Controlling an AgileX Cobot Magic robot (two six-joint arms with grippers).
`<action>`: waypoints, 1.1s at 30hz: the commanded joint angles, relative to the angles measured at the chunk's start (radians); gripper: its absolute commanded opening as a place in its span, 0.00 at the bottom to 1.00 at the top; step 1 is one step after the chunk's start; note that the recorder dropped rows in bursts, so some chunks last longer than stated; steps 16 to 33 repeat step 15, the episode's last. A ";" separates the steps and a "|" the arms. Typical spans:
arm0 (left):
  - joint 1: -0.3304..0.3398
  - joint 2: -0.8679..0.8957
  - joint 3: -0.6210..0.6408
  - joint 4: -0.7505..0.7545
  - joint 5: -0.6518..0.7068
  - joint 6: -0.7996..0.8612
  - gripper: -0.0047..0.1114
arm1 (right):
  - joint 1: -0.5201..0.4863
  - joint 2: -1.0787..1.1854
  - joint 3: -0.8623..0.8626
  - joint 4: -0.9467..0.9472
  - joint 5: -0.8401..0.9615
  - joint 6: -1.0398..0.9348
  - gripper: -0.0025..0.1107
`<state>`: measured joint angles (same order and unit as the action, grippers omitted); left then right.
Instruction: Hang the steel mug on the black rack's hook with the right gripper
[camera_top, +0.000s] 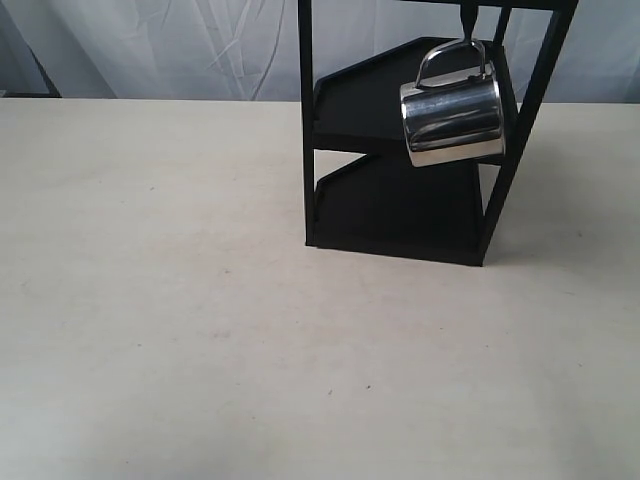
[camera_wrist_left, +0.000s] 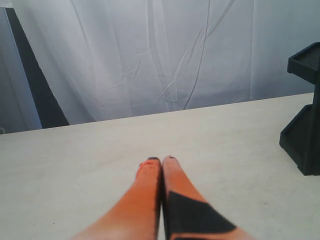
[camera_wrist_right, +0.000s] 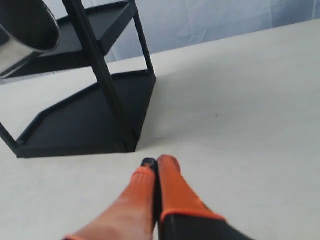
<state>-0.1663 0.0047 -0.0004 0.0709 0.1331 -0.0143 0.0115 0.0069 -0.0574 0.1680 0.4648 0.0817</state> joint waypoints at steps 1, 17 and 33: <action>-0.005 -0.005 0.000 0.001 -0.005 -0.002 0.05 | -0.004 -0.007 0.003 0.021 0.116 0.025 0.03; -0.005 -0.005 0.000 0.001 -0.005 -0.002 0.05 | -0.004 -0.007 0.005 0.023 0.116 0.027 0.03; -0.005 -0.005 0.000 0.001 -0.005 -0.002 0.05 | -0.004 -0.007 0.005 0.023 0.116 0.027 0.03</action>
